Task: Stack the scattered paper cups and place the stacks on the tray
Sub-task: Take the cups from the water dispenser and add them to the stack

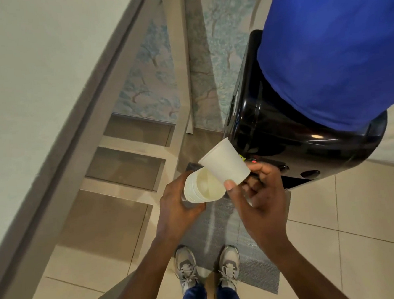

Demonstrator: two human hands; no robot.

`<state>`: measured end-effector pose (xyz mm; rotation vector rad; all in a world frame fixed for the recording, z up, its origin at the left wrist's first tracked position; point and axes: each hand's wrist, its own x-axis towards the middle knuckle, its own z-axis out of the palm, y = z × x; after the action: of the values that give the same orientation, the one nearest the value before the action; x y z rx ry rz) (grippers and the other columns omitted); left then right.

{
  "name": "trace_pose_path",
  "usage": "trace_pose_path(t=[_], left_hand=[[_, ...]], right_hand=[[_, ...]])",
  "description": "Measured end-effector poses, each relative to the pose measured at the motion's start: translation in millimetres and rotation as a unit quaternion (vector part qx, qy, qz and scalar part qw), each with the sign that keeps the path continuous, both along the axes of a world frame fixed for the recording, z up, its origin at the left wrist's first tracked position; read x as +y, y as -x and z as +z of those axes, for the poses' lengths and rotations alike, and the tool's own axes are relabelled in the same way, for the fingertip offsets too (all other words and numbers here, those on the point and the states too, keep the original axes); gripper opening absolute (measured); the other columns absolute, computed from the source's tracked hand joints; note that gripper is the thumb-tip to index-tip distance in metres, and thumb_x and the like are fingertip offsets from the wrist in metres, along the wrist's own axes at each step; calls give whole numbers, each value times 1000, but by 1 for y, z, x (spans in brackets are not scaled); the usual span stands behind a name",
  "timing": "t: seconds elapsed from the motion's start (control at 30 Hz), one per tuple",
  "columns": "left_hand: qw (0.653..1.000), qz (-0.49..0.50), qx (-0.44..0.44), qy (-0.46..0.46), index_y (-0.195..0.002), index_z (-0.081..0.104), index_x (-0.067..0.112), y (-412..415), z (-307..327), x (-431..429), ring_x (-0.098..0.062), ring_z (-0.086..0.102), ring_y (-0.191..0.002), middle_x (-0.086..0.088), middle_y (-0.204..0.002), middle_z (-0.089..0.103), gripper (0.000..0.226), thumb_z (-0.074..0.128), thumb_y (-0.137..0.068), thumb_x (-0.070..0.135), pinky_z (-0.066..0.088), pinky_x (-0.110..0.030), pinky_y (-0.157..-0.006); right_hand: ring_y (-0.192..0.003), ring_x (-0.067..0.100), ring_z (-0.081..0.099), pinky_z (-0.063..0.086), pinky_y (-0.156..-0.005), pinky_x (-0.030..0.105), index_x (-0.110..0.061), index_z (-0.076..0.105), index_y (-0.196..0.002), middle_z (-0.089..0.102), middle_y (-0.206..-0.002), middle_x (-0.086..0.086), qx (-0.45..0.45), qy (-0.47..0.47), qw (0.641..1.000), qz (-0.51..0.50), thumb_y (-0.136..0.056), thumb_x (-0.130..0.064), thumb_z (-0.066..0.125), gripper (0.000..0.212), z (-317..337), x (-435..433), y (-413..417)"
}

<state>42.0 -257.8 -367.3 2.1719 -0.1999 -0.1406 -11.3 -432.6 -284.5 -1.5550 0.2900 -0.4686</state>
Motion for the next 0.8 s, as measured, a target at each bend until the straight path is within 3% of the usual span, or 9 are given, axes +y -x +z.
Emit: trace_pose_path(t=[0.07,0.13,0.23,0.3,0.37,0.43,0.5,0.63,0.8], left_hand=[[1000,4,-10,7,-129,46,51,0,8,-4,-1,56,-114,31,-121,57,76,84,-65,38,52,-24,-88],[1000,8,-12,13,-135,50,41,1,13,-5,-6,59,-114,22,-123,61,78,85,-65,36,55,-30,-88],[1000,6,-10,16,-138,54,31,2,16,-4,-9,60,-117,11,-129,65,80,90,-66,34,56,-34,-91],[1000,2,-14,17,-139,54,29,1,20,-4,-7,58,-120,12,-131,64,82,92,-67,34,55,-34,-94],[1000,0,-20,19,-138,53,33,0,26,-5,-5,57,-122,17,-132,62,81,93,-67,33,53,-30,-95],[999,3,-29,21,-136,49,43,-1,33,-6,0,55,-121,29,-129,57,83,93,-67,32,49,-19,-94],[999,5,-32,23,-135,45,48,-1,40,-8,2,55,-119,35,-126,53,84,93,-67,31,46,-14,-93],[999,12,-38,29,-134,51,40,-2,47,-10,-4,59,-118,25,-128,61,77,91,-68,34,54,-28,-92],[998,18,-40,41,-135,53,36,-4,59,-13,-8,60,-118,19,-126,64,74,89,-71,41,57,-40,-90]], right_hand=[[-109,17,69,58,-81,25,-2,51,-116,67,-118,2,-11,28,999,11,-78,-11,84,51,-5,1,0],[-116,19,67,58,-86,28,-4,49,-117,65,-122,9,-18,51,998,21,-80,-14,86,53,-6,3,1],[-120,19,64,57,-92,37,-21,46,-127,61,-128,-7,-1,95,995,31,-77,-22,89,66,-5,5,1],[-123,13,60,53,-98,35,-31,43,-133,57,-128,-24,41,106,993,44,-75,-20,92,77,-2,5,-1],[-126,8,58,51,-101,29,-28,45,-139,57,-130,-24,73,113,989,59,-74,-22,92,81,1,5,-3],[-126,6,56,52,-100,26,-18,50,-142,58,-134,-11,82,144,984,68,-76,-26,91,78,3,4,-6],[-125,6,55,54,-99,29,-14,55,-140,57,-133,-7,76,158,982,70,-77,-26,89,72,6,4,-8],[-129,13,56,58,-97,40,-25,56,-137,54,-135,-8,64,86,990,92,-76,-36,84,68,13,6,-11],[-129,20,59,55,-102,40,-30,57,-136,63,-132,-10,40,59,991,112,-77,-30,88,67,30,5,-17]])
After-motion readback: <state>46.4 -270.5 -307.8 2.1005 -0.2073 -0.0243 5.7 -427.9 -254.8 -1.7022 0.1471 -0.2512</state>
